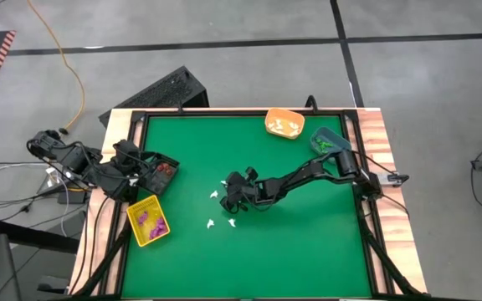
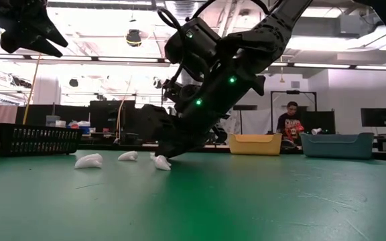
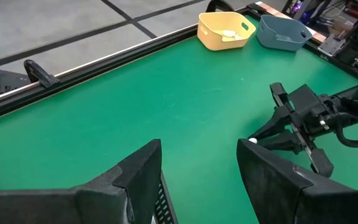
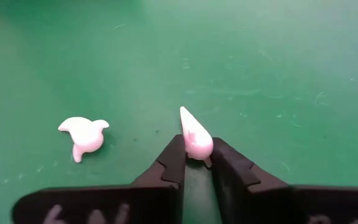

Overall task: Sort Halloween decoration
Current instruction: Put the white ghost toy into the light orange bin

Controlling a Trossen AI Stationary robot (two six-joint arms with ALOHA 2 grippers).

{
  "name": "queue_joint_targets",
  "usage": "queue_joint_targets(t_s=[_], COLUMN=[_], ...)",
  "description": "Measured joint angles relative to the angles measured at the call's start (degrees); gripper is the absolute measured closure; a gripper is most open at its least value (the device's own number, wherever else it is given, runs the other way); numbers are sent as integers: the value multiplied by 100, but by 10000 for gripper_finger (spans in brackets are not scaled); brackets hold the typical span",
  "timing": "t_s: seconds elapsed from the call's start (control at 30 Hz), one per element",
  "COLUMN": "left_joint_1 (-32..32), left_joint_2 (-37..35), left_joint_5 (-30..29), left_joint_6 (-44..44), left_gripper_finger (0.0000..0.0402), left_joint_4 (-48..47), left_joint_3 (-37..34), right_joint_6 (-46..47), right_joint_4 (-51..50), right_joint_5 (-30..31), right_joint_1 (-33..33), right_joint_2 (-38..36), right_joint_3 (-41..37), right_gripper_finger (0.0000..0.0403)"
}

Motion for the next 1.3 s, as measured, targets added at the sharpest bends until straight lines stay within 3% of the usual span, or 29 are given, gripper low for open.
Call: queue_joint_targets(t_s=[0.43,1.07,1.3], left_joint_1=[-2,-2,-1], left_joint_2=[0,-2,-2], left_joint_5=[-6,0,23], left_joint_6=[-7,72,66], left_gripper_finger=[202,202,202], left_joint_4=[-34,-103,-178], left_joint_3=[-1,0,-1], right_joint_6=[-8,2,-25], right_joint_4=[112,129,-672], right_joint_5=[-27,-147,-127], right_joint_1=[118,-69,-520], right_joint_2=[7,-598,-1133], right_joint_3=[-8,-26,-17], right_gripper_finger=[370,372,372])
